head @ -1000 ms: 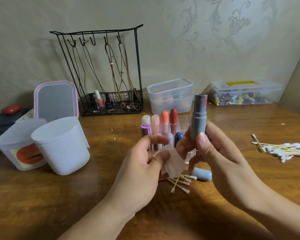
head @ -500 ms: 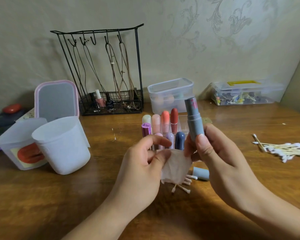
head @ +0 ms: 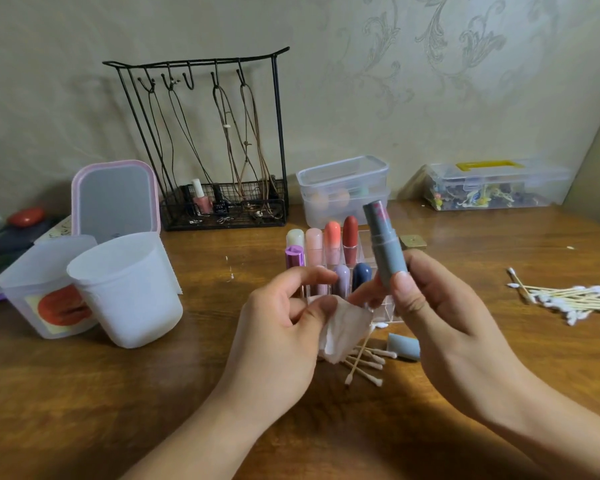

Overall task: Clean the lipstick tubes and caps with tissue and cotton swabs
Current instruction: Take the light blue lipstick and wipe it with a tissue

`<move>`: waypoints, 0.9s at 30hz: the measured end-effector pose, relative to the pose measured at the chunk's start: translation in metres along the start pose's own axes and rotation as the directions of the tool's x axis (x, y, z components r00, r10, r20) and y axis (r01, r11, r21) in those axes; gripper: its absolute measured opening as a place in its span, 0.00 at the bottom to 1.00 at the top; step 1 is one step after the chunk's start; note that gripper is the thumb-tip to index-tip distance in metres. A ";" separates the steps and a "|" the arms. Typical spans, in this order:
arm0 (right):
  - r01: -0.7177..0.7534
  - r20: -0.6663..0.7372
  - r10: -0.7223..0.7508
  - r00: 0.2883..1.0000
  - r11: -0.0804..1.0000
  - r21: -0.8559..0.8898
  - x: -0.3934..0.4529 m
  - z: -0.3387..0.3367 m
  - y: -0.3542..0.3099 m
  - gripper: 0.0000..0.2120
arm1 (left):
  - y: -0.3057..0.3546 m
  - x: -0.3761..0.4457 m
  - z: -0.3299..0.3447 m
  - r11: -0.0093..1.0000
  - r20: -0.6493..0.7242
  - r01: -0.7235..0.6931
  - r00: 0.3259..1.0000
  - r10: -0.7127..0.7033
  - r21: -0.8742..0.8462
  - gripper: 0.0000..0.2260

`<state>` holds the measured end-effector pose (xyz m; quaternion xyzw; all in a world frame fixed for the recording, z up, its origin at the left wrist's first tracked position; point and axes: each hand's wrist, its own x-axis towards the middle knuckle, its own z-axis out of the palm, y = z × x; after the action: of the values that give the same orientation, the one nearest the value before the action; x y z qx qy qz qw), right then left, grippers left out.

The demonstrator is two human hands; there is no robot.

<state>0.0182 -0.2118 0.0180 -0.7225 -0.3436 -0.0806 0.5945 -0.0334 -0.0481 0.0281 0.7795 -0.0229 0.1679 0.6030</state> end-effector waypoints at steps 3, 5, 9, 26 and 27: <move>0.076 -0.021 -0.076 0.997 0.997 0.028 0.000 -0.001 -0.003 0.14 | -0.004 0.001 0.000 0.999 -0.030 -0.011 0.999 0.012 0.053 0.07; 0.069 -0.010 -0.069 0.998 0.997 0.045 0.001 -0.001 -0.003 0.14 | -0.006 0.002 0.000 0.996 -0.025 -0.026 0.999 0.029 0.088 0.08; -0.065 0.064 0.063 0.996 0.998 0.023 0.001 -0.001 0.002 0.16 | -0.006 -0.001 0.002 0.972 0.027 -0.095 0.995 0.091 0.214 0.10; -0.146 0.079 0.123 0.989 0.859 0.490 0.007 -0.002 0.004 0.17 | -0.010 0.001 0.001 0.883 -0.017 -0.353 0.926 0.377 0.310 0.04; -0.144 0.075 0.123 0.990 0.867 0.477 0.007 -0.001 0.003 0.17 | -0.011 0.002 0.000 0.855 -0.027 -0.377 0.911 0.412 0.357 0.03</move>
<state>0.0252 -0.2104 0.0195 -0.5756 -0.3144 0.0639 0.7522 -0.0293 -0.0444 0.0183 0.8418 -0.1217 0.3291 0.4103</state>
